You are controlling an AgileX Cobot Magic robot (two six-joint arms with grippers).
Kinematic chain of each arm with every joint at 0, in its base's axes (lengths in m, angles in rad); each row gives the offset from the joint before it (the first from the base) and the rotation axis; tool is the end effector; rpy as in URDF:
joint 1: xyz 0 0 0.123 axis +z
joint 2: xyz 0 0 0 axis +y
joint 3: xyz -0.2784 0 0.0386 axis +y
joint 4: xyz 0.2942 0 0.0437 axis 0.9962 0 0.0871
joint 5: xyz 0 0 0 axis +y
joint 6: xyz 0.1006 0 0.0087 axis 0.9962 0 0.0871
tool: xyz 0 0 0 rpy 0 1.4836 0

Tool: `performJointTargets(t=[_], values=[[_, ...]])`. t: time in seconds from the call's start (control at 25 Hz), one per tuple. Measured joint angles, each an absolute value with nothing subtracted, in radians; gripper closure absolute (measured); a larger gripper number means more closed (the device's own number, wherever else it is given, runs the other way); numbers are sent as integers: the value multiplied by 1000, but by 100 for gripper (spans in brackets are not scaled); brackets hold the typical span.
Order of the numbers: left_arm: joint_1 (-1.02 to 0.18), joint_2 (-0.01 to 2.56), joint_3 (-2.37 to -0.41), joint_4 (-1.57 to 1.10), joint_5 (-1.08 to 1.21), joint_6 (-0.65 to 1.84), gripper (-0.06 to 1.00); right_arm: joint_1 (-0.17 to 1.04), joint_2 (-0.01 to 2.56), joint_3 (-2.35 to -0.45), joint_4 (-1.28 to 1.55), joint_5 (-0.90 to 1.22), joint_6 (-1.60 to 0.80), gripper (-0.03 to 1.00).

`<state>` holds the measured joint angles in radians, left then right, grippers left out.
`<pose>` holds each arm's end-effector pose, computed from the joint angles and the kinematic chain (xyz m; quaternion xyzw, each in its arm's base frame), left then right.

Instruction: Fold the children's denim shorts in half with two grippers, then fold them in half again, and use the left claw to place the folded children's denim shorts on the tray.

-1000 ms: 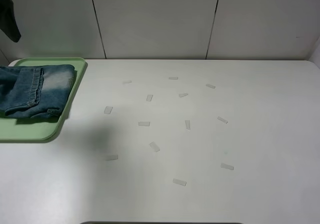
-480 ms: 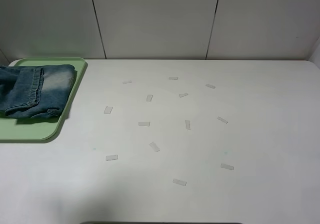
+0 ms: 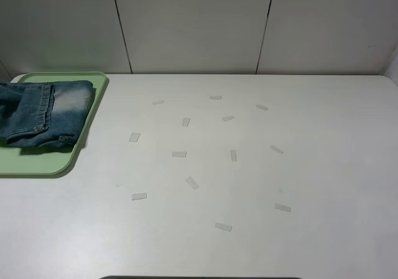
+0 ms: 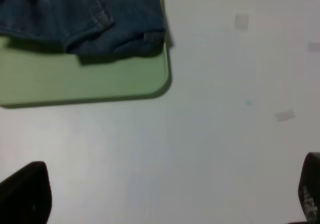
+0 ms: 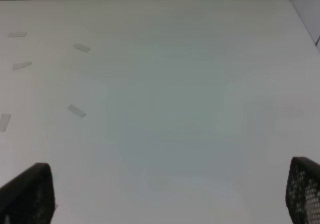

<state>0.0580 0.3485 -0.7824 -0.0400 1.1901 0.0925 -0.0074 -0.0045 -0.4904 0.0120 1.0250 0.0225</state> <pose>0.0793 0.0008 0.3551 0.0169 0.8997 0.0129 0.4360 0.0508 0.0007 0.2952 0.0125 0.8450 0.0100 0.5345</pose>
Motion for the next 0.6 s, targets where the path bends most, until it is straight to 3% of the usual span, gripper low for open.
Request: performJointTargets(t=[0.24,0.6], values=[[54,113,-653,-42,1190,93,-5,-7,-5,-490,12,1025,23,27],[-37,-3,-491,-42,1075,97,-5,-7,-5,-490,12,1025,23,27]])
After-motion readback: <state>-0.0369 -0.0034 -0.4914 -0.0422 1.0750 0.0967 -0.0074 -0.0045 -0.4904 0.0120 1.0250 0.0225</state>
